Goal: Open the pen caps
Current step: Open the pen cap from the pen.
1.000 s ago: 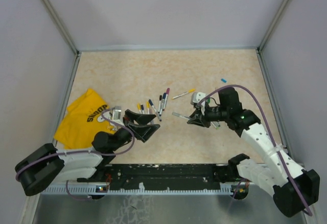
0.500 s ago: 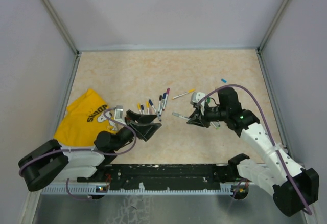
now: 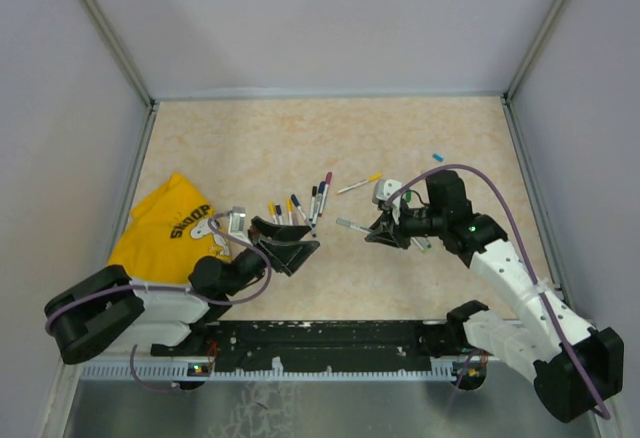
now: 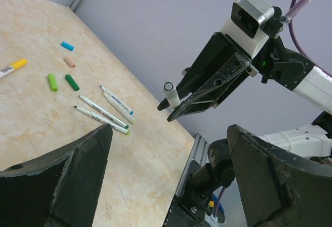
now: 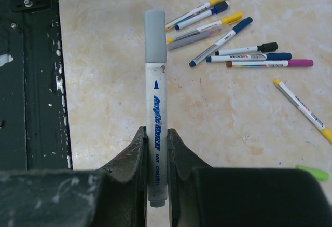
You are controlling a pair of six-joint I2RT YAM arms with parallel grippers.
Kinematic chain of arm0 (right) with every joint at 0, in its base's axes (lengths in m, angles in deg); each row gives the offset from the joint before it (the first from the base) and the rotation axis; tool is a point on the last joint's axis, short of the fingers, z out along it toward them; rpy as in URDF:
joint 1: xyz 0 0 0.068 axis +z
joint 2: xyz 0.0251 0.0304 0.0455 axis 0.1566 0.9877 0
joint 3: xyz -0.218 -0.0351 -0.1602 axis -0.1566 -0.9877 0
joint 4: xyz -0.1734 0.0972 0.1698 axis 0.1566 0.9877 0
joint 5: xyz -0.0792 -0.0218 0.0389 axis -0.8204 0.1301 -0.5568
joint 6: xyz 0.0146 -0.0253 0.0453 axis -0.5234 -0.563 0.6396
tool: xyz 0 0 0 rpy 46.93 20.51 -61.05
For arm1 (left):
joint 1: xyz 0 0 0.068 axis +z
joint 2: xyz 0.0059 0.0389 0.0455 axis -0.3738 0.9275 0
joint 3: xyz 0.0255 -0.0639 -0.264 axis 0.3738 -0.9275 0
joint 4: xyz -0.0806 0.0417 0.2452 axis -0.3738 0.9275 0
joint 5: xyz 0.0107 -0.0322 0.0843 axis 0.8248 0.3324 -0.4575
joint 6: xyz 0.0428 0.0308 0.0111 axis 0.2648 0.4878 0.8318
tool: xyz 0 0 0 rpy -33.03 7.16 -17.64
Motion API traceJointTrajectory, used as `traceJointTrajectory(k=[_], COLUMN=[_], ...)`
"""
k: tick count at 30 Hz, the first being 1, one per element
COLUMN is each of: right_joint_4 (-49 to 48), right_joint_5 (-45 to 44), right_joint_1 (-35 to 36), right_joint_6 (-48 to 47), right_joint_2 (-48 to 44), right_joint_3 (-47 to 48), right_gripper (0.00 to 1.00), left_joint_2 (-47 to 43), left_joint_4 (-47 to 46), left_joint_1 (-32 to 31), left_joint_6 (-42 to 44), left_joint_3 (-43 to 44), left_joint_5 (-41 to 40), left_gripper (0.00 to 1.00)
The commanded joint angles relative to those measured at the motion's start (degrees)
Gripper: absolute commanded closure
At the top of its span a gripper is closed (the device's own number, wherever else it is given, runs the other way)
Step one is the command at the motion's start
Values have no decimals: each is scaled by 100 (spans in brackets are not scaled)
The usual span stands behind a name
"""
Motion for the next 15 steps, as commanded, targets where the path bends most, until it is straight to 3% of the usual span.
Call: traceJointTrajectory(k=[1,15], right_joint_4=[-205,-237], right_joint_5=[125,151], right_joint_1=[-54,-53], right_joint_6=[86,117], right_joint_2=[9,49], right_joint_3=[-5,-32], right_gripper=[100,100], left_joint_2=[84,471], left_joint_4=[-581,-1004], left_joint_1=[-66,-168], left_joint_6=[-37,-105], left_joint_3=[158,185], left_joint_5=[-154,-315], left_gripper=[4,5])
